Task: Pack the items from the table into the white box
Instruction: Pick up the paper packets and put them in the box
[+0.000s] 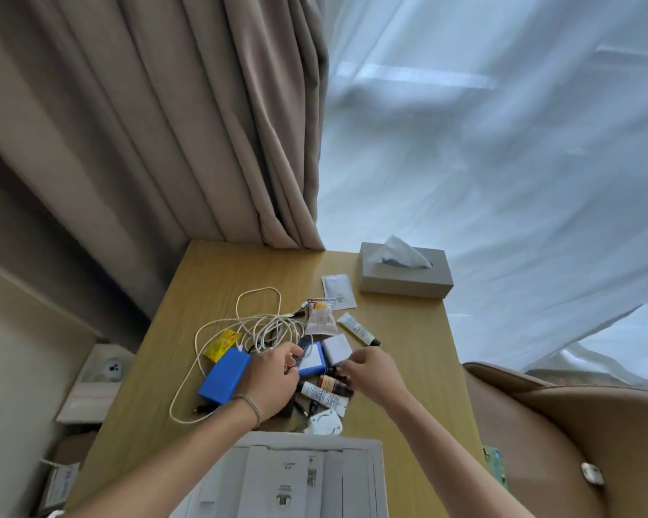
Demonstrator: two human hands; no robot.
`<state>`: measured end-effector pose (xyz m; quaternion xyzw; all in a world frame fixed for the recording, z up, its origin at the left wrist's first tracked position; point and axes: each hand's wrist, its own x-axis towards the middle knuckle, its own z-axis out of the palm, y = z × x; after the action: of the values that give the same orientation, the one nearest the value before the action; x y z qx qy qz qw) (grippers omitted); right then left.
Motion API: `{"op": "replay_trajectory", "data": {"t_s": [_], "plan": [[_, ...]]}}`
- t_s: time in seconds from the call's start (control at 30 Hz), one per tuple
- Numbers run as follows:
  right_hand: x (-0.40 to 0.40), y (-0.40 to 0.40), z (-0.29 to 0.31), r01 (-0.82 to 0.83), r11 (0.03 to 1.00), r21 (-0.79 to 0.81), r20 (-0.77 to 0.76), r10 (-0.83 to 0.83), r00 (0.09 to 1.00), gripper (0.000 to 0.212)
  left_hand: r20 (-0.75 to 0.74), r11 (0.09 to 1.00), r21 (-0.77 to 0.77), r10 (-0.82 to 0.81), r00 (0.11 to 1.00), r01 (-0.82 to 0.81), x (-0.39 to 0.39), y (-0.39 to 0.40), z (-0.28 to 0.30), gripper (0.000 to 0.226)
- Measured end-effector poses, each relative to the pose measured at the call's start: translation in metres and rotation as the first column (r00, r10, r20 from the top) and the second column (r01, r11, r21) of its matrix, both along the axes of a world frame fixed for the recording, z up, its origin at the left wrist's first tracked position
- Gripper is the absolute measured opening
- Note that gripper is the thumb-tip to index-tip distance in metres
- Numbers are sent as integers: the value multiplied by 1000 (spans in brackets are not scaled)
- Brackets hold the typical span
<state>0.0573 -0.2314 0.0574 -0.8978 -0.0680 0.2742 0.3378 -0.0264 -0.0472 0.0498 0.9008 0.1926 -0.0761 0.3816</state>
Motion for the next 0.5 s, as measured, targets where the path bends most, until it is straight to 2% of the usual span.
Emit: {"op": "replay_trajectory", "data": {"t_s": [0.17,0.33,0.5], "plan": [[61,6,-15,24,999,23,-5,-24,1000,17,-99,998,45,56,994,-52,48,5,-16,33],[116,17,-32,46,999,-9,63,-45,997,20,-115,993,73,104,988,-96,99,4,-34,43],[159,24,-55,81,996,-30,118,-77,990,23,-109,986,127,123,986,-109,149,1,-54,42]]}}
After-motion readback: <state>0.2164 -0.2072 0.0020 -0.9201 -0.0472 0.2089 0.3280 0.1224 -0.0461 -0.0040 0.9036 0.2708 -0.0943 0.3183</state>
